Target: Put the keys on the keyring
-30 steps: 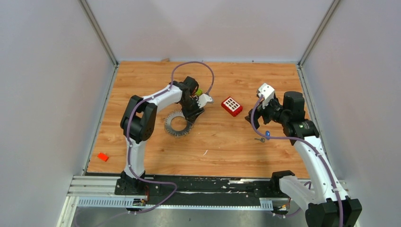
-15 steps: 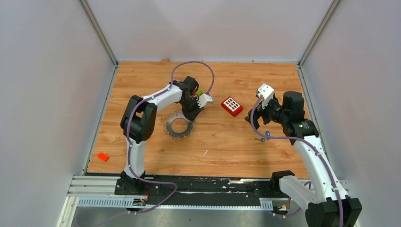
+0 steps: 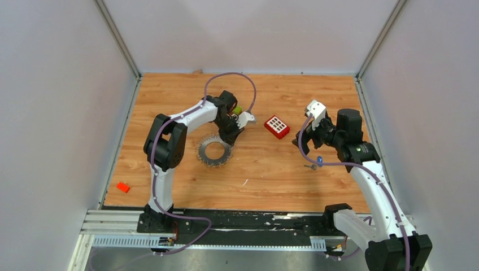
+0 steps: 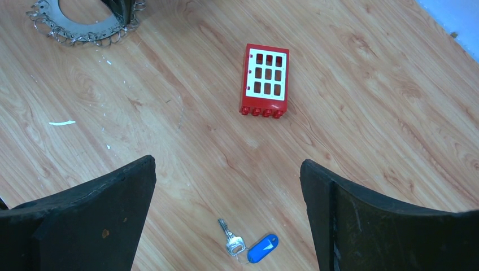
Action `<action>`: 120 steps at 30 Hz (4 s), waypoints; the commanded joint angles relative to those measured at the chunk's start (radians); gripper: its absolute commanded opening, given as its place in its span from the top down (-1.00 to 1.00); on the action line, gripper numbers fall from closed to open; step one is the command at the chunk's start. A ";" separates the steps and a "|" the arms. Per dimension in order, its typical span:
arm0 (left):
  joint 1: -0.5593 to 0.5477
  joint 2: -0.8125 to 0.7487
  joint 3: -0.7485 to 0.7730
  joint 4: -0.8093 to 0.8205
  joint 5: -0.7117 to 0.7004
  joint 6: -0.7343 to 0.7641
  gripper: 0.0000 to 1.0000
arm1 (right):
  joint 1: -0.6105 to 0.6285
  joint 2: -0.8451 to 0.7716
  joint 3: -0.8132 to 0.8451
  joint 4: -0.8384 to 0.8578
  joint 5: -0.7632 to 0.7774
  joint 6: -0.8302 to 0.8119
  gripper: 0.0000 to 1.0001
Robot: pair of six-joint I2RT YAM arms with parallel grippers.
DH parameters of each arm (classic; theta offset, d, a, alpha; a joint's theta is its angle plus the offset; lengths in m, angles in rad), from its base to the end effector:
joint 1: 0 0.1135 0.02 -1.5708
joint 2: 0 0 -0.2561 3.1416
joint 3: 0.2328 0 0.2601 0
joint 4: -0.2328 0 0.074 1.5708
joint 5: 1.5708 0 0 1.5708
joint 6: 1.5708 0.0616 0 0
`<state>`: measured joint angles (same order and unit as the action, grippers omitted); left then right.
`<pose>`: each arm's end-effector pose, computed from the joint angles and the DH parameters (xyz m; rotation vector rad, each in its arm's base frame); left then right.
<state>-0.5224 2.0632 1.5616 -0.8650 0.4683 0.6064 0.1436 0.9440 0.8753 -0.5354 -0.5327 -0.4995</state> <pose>0.3484 -0.2327 0.1438 1.5811 2.3674 -0.6660 0.2241 0.0640 0.2912 -0.9407 1.8808 0.3656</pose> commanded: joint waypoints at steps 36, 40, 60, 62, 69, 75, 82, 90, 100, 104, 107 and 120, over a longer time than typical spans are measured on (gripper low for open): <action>-0.066 -0.046 -0.093 0.032 -0.072 0.153 0.26 | 0.023 0.037 0.017 -0.026 0.000 -0.027 -1.00; -0.073 -0.073 -0.112 0.044 -0.081 0.153 0.43 | 0.025 0.040 0.017 -0.029 0.000 -0.030 -1.00; -0.062 -0.337 -0.244 0.207 0.164 0.075 0.99 | 0.049 0.068 0.019 -0.030 0.000 -0.032 -1.00; -0.061 -0.332 -0.277 0.274 0.175 0.042 0.95 | 0.063 0.076 0.023 -0.034 0.009 -0.035 -1.00; -0.064 -0.203 -0.250 0.313 0.176 -0.050 0.87 | 0.074 0.070 0.024 -0.034 0.029 -0.035 -1.00; -0.064 -0.255 -0.289 0.340 0.161 -0.053 0.23 | 0.074 0.072 0.023 -0.034 0.036 -0.037 -1.00; -0.064 -0.355 -0.359 0.323 0.106 0.007 0.00 | 0.076 0.072 0.021 -0.032 0.041 -0.043 -1.00; -0.085 -0.265 -0.300 0.274 0.105 0.044 0.29 | 0.077 0.068 0.024 -0.037 0.042 -0.042 -1.00; -0.117 -0.159 -0.246 0.225 0.078 0.067 0.39 | 0.077 0.069 0.022 -0.038 0.042 -0.046 -1.00; -0.124 -0.136 -0.244 0.220 0.069 0.067 0.41 | 0.077 0.069 0.022 -0.039 0.042 -0.046 -1.00; -0.127 -0.125 -0.238 0.211 0.067 0.067 0.42 | 0.077 0.069 0.022 -0.039 0.043 -0.048 -1.00; -0.131 -0.142 -0.212 0.160 0.089 0.077 1.00 | 0.078 0.070 0.022 -0.040 0.044 -0.049 -1.00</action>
<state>-0.6476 1.9308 1.3193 -0.6624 0.5407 0.6609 0.2150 1.0241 0.8753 -0.5873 -0.4946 -0.5312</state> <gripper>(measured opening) 0.016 0.998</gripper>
